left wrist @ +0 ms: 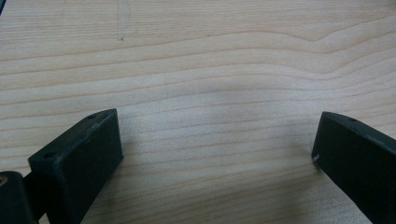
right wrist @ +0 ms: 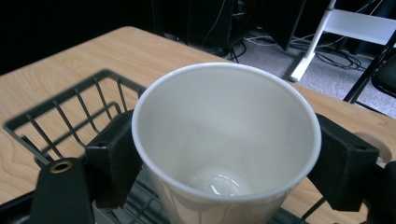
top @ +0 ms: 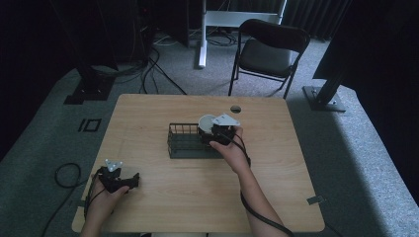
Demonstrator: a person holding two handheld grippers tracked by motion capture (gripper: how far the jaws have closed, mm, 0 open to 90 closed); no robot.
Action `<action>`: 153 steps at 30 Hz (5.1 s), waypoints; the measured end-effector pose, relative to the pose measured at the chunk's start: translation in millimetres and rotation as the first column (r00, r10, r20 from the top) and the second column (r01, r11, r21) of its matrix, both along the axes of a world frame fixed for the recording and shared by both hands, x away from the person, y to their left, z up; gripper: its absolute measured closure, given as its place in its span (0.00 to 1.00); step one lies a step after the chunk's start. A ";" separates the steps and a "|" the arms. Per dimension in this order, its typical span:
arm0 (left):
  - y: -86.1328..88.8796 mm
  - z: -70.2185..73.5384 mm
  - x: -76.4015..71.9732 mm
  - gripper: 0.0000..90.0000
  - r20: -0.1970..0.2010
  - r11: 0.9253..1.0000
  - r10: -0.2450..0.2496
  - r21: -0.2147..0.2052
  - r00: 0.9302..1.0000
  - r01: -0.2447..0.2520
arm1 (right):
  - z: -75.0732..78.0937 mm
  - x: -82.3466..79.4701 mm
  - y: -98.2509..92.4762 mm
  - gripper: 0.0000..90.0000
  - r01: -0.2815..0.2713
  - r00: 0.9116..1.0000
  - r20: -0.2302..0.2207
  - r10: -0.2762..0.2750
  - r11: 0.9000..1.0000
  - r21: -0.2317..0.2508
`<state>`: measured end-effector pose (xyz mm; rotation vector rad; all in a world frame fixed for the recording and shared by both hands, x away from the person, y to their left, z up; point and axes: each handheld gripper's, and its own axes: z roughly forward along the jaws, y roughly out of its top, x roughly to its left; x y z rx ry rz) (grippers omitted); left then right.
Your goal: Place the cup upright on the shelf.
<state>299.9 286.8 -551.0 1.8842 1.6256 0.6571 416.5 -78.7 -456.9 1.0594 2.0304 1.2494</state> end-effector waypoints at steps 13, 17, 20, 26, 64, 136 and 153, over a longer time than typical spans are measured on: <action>0.0 0.0 0.0 0.02 0.000 1.000 0.000 0.000 1.000 0.000 | -3.1 0.8 -1.2 0.21 -0.011 1.000 -0.017 0.011 1.000 0.001; 0.0 0.0 0.0 0.02 0.000 1.000 0.000 0.000 1.000 0.000 | -0.5 -1.4 -1.5 0.12 -0.025 0.999 -0.037 0.026 1.000 0.019; 0.0 0.0 0.0 0.02 0.000 1.000 0.000 0.000 1.000 0.000 | 1.7 -2.5 -4.3 0.12 -0.020 0.999 -0.034 0.021 1.000 0.018; 0.0 0.0 0.0 0.02 0.000 1.000 0.000 0.000 1.000 0.000 | 6.4 -7.7 -11.8 0.12 -0.018 1.000 -0.022 0.019 1.000 0.022; 0.0 0.0 0.0 0.02 0.000 1.000 0.000 0.001 1.000 0.000 | -16.2 -54.1 -64.6 0.12 0.011 0.999 -0.034 -0.010 1.000 0.021; 0.1 0.1 0.0 0.02 -0.001 1.000 0.000 0.001 1.000 0.000 | -86.7 -79.9 -214.1 0.14 0.450 0.859 -0.232 -0.457 0.889 -0.085; 0.0 0.2 0.0 0.02 -0.002 1.000 0.000 0.001 1.000 0.000 | -96.3 -83.1 -225.8 0.13 0.472 0.826 -0.279 -0.490 0.871 -0.134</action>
